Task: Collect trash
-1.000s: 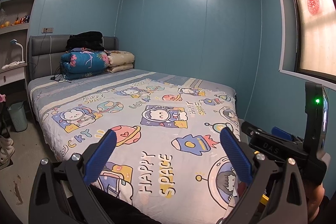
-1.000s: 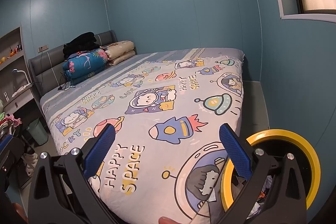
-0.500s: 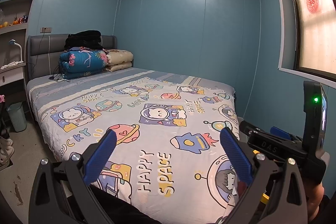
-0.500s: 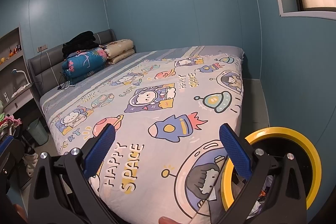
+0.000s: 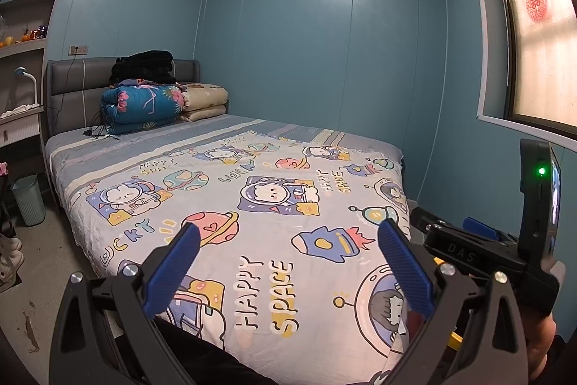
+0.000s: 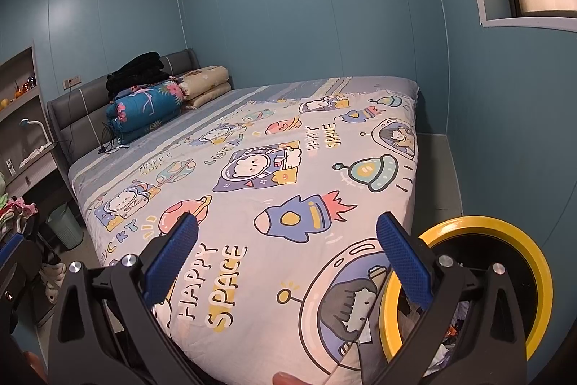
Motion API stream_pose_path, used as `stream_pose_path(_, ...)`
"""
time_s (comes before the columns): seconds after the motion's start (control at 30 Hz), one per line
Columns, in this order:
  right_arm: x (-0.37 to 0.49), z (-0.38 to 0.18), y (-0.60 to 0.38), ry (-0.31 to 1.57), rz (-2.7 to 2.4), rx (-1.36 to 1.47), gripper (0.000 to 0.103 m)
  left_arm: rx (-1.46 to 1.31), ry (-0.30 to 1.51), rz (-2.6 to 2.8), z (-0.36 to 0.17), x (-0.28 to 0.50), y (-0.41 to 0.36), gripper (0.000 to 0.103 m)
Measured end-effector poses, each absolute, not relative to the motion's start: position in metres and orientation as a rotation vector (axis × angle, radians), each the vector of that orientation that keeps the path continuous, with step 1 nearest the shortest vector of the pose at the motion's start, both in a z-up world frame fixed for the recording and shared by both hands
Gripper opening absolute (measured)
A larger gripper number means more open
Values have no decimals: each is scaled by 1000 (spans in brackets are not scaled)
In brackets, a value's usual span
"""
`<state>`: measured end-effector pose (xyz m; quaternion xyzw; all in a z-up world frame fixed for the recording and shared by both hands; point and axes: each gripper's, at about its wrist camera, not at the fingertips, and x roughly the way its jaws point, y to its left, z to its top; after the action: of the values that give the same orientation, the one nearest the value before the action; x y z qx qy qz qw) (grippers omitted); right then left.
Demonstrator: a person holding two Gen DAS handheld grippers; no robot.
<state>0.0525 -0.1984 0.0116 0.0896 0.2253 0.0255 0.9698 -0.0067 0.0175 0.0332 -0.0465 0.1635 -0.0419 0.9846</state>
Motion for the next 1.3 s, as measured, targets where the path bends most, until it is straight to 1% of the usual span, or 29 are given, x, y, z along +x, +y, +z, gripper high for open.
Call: stream_pose_path(1.3,52,8,-198,465,54,184,95,-81,343,-93,31,-3,17,95)
